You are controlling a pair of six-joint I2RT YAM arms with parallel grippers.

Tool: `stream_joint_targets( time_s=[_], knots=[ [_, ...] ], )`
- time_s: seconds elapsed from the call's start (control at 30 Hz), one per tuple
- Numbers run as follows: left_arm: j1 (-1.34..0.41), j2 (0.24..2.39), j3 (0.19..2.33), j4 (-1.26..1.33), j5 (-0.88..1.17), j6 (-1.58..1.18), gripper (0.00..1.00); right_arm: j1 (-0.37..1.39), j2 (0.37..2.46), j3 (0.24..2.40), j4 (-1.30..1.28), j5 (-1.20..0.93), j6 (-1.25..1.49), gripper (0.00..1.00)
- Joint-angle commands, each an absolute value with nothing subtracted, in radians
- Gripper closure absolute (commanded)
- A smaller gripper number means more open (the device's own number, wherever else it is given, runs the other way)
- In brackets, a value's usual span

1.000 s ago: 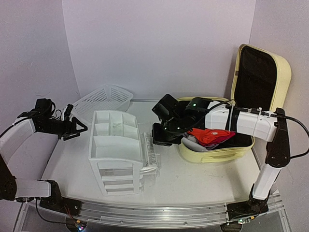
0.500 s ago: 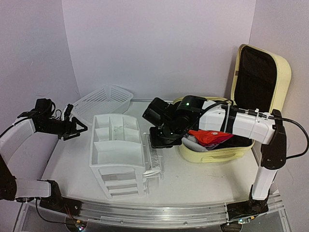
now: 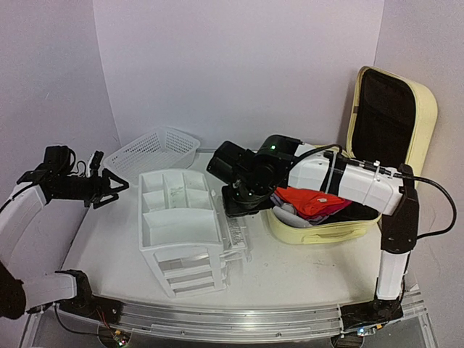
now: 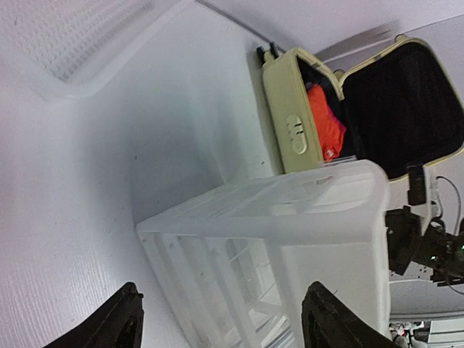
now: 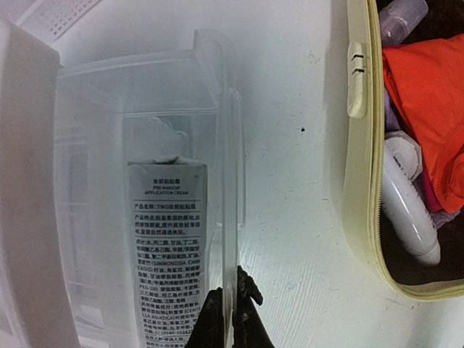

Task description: Open, take out, and arrange the luggage

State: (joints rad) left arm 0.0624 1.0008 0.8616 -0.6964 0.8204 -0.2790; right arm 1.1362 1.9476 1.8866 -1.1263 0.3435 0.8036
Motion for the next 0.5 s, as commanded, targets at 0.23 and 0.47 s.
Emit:
stream_joint_targets(
  time_s=[0.23, 0.47],
  knots=[
    [-0.051, 0.644, 0.947, -0.656, 0.724, -0.71, 0.16, 1.146, 1.971, 1.994, -1.161, 0.489, 0.761, 1.0],
    [-0.423, 0.709, 1.0, -0.77, 0.369, -0.693, 0.18, 1.147, 1.971, 1.988, -1.139, 0.478, 0.76, 1.0]
  ],
)
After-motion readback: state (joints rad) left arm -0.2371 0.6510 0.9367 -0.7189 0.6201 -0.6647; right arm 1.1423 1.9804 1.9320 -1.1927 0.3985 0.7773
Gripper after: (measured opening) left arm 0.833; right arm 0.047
